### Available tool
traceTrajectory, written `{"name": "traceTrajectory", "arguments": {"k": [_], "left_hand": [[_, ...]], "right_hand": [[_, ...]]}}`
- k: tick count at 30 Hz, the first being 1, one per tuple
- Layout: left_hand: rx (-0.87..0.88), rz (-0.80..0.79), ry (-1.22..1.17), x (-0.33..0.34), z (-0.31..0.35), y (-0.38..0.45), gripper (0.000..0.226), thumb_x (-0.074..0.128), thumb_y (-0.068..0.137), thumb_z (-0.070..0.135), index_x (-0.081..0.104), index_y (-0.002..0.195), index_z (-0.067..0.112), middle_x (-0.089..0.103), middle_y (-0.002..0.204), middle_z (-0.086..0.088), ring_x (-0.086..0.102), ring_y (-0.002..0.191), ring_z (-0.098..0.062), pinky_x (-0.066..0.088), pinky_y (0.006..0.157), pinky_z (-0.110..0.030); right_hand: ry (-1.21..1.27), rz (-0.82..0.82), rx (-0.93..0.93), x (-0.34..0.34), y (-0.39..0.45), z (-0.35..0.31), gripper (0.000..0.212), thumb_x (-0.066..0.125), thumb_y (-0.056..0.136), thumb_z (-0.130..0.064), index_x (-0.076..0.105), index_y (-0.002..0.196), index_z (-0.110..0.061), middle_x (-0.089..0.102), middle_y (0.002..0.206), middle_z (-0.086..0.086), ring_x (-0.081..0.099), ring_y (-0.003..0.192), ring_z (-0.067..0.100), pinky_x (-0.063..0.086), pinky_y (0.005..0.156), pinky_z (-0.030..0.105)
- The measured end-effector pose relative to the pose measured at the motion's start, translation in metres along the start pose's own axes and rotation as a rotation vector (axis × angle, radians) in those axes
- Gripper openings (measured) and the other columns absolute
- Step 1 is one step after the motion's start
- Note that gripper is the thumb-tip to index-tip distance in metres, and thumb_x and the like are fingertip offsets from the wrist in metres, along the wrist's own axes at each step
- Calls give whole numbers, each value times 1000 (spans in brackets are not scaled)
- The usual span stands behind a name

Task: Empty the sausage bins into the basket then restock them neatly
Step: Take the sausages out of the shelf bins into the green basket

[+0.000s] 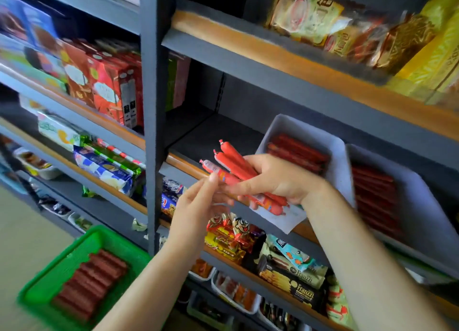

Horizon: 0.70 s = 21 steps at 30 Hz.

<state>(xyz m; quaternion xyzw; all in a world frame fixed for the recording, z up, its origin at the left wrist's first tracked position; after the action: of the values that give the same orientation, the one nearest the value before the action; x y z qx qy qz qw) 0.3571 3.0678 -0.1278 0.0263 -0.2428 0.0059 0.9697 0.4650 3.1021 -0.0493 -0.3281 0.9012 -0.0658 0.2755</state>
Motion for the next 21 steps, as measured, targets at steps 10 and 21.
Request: {"name": "traceTrajectory", "arguments": {"k": [10, 21], "left_hand": [[-260, 273, -234, -137, -70, -15, 25, 66, 86, 28, 69, 95, 5, 64, 74, -8, 62, 63, -13, 56, 63, -21], [-633, 566, -215, -311, -260, -72, 22, 60, 94, 4, 63, 115, -1, 66, 85, -9, 64, 66, -11, 57, 58, -25]], "right_hand": [[28, -169, 134, 115, 107, 67, 35, 69, 90, -36, 64, 119, -18, 74, 107, 5, 71, 98, 19, 55, 93, 44], [86, -293, 439, 289, 206, 259, 16, 59, 92, 5, 63, 100, -8, 67, 70, -4, 60, 50, -5, 44, 50, 12]]}}
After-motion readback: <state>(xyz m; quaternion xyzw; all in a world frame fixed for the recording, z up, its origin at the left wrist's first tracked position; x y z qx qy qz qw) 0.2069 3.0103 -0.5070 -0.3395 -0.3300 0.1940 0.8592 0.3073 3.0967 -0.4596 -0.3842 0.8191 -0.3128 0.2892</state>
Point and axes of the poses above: each hand's wrist, its own y-axis towards the middle knuckle, its own x-axis out of the palm, z = x × y, the point moved 8 cm from there along y, towards the middle knuckle
